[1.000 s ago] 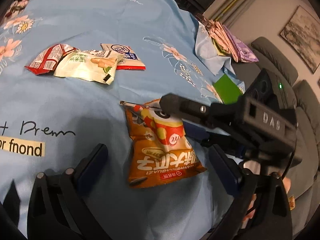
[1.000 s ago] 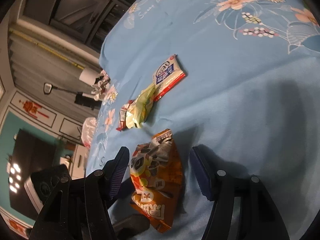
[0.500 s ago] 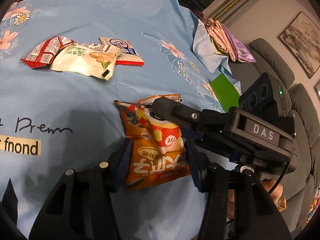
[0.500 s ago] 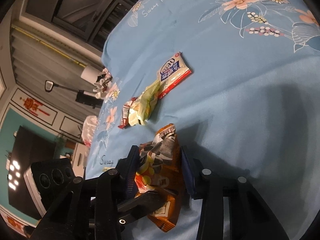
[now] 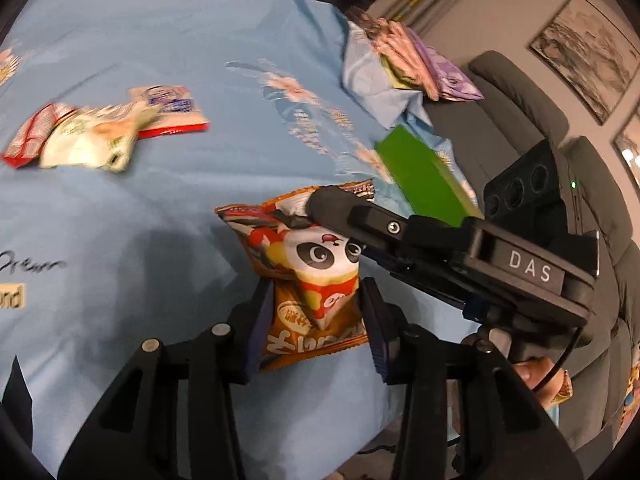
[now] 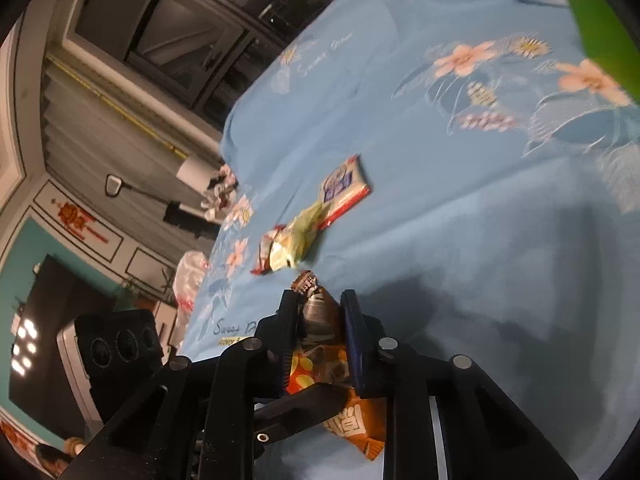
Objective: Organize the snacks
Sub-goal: 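Carry the panda bag into the green box and release it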
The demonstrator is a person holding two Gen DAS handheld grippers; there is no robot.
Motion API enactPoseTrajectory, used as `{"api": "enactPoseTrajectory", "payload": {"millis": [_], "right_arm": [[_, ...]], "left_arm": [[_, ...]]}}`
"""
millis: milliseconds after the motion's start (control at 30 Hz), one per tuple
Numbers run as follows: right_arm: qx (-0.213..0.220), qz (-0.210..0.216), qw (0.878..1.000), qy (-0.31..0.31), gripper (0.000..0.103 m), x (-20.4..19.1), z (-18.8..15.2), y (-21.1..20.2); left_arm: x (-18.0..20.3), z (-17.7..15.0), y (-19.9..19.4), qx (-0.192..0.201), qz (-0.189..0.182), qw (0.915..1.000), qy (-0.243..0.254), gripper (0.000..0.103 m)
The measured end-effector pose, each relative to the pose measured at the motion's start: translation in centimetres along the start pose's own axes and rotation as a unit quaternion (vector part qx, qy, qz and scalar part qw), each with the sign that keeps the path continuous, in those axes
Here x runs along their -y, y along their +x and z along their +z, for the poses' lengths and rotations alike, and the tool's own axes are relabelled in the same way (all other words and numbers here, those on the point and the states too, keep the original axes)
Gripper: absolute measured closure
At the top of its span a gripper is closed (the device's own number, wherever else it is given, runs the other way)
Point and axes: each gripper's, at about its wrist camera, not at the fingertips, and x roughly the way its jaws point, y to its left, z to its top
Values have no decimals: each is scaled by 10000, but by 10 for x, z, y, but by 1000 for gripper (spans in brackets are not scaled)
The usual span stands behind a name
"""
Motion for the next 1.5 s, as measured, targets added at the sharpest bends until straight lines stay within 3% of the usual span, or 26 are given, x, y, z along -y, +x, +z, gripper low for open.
{"api": "enactPoseTrajectory", "payload": {"millis": [167, 367, 567, 833, 1000, 1067, 1100, 1133, 1167, 1200, 1233, 1367, 1500], "right_arm": [[585, 97, 9982, 130, 79, 16, 17, -55], [1402, -158, 9893, 359, 79, 44, 49, -132], [2150, -938, 9705, 549, 79, 76, 81, -203], [2293, -2312, 9389, 1114, 79, 131, 78, -232], [2234, -2311, 9359, 1440, 79, 157, 67, -244], [2260, -2380, 9337, 1432, 78, 156, 65, -250], [2278, -2424, 9318, 1451, 72, 155, 64, -253], [2329, -2435, 9301, 1461, 58, 152, 64, -256], [2398, -2402, 9292, 1461, 47, 150, 64, -259], [2453, -2340, 9295, 1455, 26, 147, 63, -263], [2501, -2249, 9306, 1447, 15, 144, 62, -266], [2492, -2009, 9381, 1324, 11, 126, 66, -267], [2301, -2087, 9429, 1204, 6, 102, 71, -252]], "left_arm": [[49, 22, 16, -7, -185, 9989, 424, 63], [126, 59, 62, -140, -546, 9931, 1032, 63], [198, 88, 121, -415, -942, 9818, 1594, 63], [242, 79, 203, -880, -870, 9716, 2017, 74], [246, 68, 218, -866, -607, 9733, 2037, 73], [247, 68, 214, -753, -566, 9751, 2007, 59], [247, 69, 209, -631, -547, 9767, 1977, 35], [246, 71, 205, -478, -443, 9783, 1967, 14], [244, 72, 198, -295, -400, 9792, 1970, 7], [241, 72, 187, -55, -388, 9789, 2004, 1], [239, 73, 178, 97, -385, 9781, 2041, 1], [224, 72, 144, 480, -13, 9756, 2141, 0], [204, 65, 117, 713, 441, 9679, 2369, 0]]}}
